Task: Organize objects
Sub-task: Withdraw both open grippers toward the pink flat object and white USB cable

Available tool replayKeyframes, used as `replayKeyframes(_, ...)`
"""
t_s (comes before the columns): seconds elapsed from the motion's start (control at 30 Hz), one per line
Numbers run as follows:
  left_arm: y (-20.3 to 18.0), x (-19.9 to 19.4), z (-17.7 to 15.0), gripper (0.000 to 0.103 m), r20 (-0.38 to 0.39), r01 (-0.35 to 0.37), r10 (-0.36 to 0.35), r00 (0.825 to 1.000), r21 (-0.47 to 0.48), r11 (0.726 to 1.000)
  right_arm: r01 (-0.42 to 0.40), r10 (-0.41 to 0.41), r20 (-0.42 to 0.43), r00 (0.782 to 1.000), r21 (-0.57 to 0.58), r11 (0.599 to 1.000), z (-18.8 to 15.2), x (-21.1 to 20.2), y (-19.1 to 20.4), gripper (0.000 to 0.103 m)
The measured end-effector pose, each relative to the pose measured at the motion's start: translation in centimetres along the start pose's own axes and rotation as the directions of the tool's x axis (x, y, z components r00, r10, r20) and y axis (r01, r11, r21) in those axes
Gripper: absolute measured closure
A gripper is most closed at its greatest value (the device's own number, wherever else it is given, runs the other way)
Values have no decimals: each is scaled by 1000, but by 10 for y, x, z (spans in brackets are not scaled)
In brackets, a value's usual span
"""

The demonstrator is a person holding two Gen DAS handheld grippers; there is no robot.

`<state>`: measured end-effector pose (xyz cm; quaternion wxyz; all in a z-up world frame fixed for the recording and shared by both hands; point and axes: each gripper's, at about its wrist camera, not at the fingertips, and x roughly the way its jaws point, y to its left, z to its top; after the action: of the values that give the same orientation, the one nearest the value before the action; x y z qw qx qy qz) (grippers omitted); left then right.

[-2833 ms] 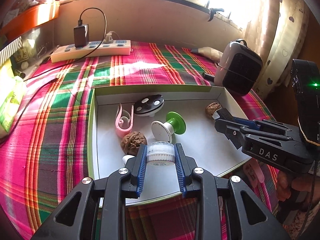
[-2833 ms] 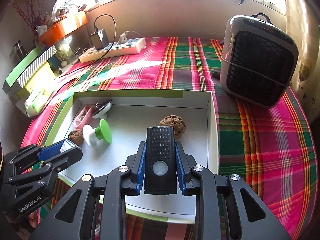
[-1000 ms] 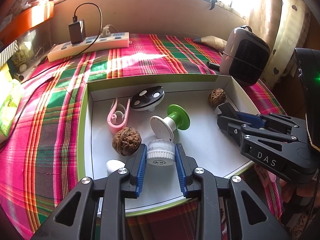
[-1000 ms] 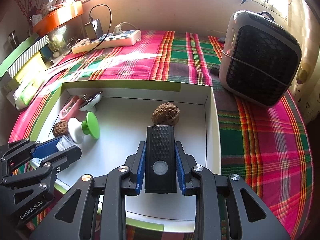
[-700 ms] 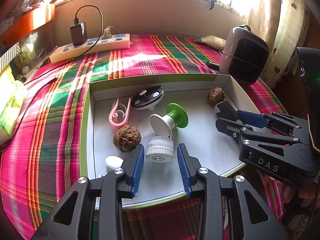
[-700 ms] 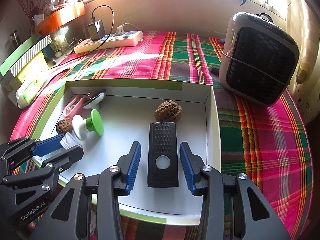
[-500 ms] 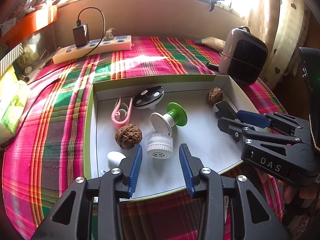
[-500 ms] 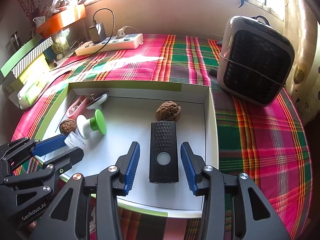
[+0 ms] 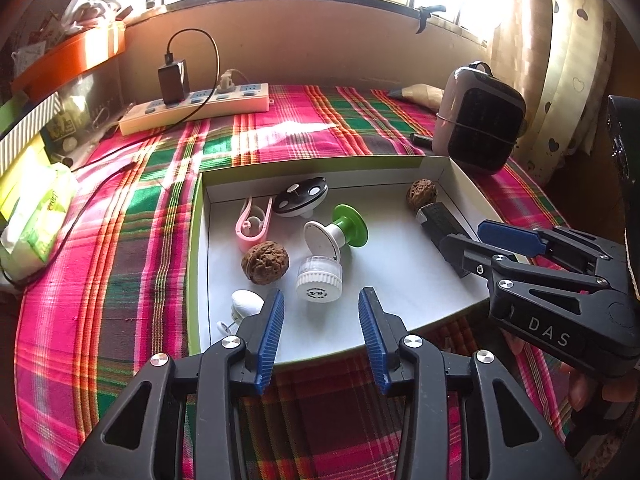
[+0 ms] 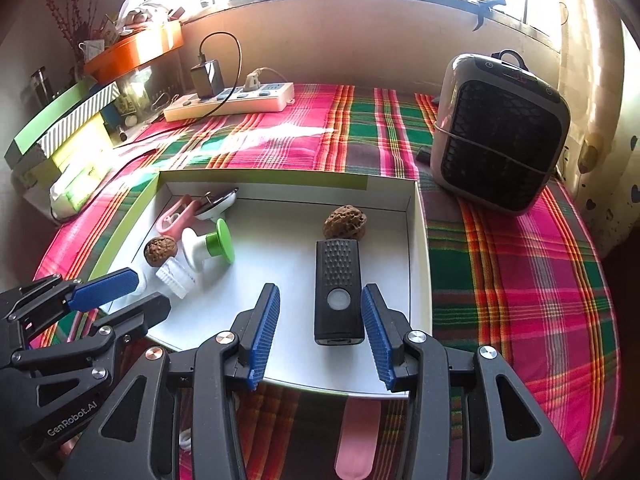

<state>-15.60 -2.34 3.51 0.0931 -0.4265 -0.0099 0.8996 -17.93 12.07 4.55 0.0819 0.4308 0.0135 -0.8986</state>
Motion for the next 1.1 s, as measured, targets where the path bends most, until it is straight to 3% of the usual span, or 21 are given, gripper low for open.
replayKeyframes(0.73, -1, -29, -13, 65, 54, -23, 24, 998, -7, 1000, -8, 8, 75, 997, 6, 1000, -17, -37, 4, 59)
replayKeyframes(1.1, -4, -44, -29, 65, 71, 40, -39, 997, -3, 999, 1, -2, 110, 994, 14, 1000, -37, -57, -4, 58)
